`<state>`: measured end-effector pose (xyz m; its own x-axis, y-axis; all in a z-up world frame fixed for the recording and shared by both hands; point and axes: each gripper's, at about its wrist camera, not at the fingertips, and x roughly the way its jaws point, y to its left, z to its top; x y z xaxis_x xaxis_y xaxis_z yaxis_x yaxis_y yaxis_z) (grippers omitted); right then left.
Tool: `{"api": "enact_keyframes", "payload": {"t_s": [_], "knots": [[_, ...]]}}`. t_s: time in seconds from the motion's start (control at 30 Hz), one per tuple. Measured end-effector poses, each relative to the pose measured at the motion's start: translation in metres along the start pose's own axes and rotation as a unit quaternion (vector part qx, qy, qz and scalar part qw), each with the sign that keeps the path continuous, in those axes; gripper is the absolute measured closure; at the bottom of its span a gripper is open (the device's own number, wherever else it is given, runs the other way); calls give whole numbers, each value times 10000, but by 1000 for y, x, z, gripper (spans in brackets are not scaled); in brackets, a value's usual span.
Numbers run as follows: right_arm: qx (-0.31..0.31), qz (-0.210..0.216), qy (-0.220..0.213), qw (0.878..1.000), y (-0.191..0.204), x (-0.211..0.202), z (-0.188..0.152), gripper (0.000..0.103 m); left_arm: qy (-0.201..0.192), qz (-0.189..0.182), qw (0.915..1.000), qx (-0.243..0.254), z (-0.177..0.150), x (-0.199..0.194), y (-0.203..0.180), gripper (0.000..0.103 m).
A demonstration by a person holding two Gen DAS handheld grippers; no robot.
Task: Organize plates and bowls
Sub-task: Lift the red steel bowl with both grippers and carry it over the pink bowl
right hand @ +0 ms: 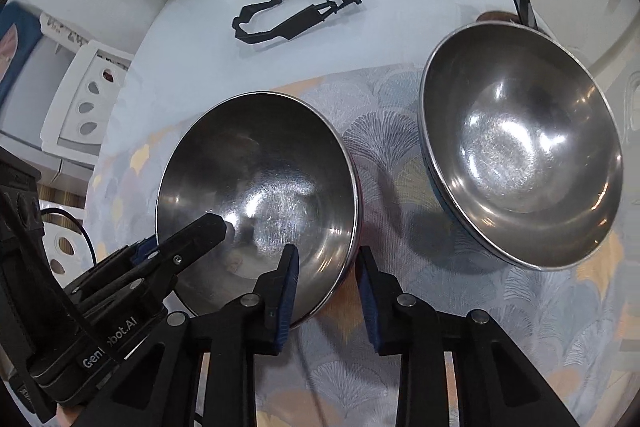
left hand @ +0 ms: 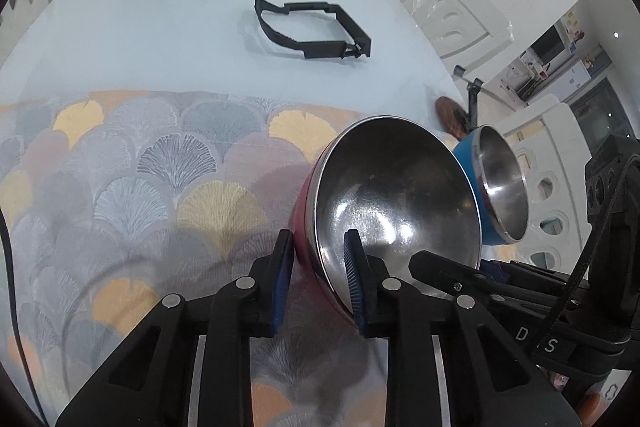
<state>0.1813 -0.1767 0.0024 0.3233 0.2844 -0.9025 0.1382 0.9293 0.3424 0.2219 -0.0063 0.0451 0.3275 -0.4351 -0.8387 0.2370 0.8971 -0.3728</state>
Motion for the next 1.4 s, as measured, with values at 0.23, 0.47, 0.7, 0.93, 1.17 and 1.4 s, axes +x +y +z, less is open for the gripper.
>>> {"api": "enact_keyframes", "payload": {"t_s": [0.23, 0.47, 0.7, 0.93, 1.17, 1.4], "knots": [[-253, 9, -133, 9996, 15, -24, -11, 74, -246, 64, 9997, 24, -12, -34, -5, 81], [-531, 98, -221, 9983, 38, -57, -40, 74, -529, 33, 9986, -8, -35, -80, -10, 81], [-762, -93, -438, 9961, 57, -97, -85, 74, -764, 45, 9971, 30, -78, -124, -25, 81], [-984, -242, -524, 9935, 72, -122, -136, 74, -862, 52, 9963, -50, -131, -155, -32, 81], [-1067, -200, -486, 9929, 73, -134, -188, 74, -833, 70, 9964, -129, -177, -173, -33, 81], [-1123, -294, -490, 9920, 67, -145, -229, 74, -776, 77, 9970, -36, -215, -180, -47, 81]]}}
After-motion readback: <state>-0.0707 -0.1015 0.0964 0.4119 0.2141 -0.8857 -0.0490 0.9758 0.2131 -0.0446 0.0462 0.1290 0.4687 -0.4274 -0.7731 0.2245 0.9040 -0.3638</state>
